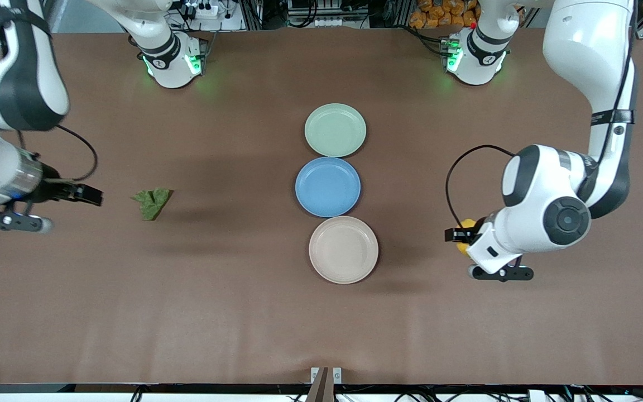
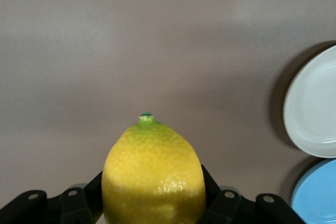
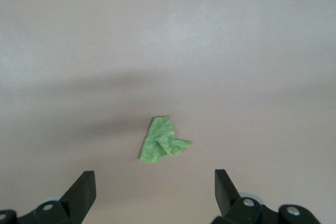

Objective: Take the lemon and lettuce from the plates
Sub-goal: 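Open the right gripper to drop the lettuce on the table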

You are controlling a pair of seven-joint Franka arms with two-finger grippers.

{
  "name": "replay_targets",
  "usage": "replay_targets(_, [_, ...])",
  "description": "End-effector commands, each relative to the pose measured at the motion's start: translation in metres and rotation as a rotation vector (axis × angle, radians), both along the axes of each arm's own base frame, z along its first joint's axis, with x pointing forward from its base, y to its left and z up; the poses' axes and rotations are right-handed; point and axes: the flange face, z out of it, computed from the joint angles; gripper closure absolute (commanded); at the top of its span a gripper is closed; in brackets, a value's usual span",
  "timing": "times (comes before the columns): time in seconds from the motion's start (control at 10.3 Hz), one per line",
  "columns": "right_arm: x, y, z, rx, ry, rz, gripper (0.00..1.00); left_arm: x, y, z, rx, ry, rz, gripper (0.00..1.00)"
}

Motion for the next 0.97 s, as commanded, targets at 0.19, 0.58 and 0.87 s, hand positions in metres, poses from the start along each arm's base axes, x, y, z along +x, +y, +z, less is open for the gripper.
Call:
replay_targets(0.19, [-0.024, -0.014, 0.103, 0.011, -0.003, 0.061, 0.00, -0.004, 0.008, -0.003, 0.017, 0.022, -0.032, 1.00])
replay_targets(0.58, [-0.051, -0.029, 0.162, 0.032, -0.005, 0.021, 0.00, -0.004, 0.009, -0.007, 0.017, 0.028, -0.032, 1.00])
replay_targets(0.87, [-0.056, -0.031, 0.168, 0.039, -0.010, 0.013, 0.00, -0.005, 0.008, -0.008, 0.017, 0.035, -0.032, 1.00])
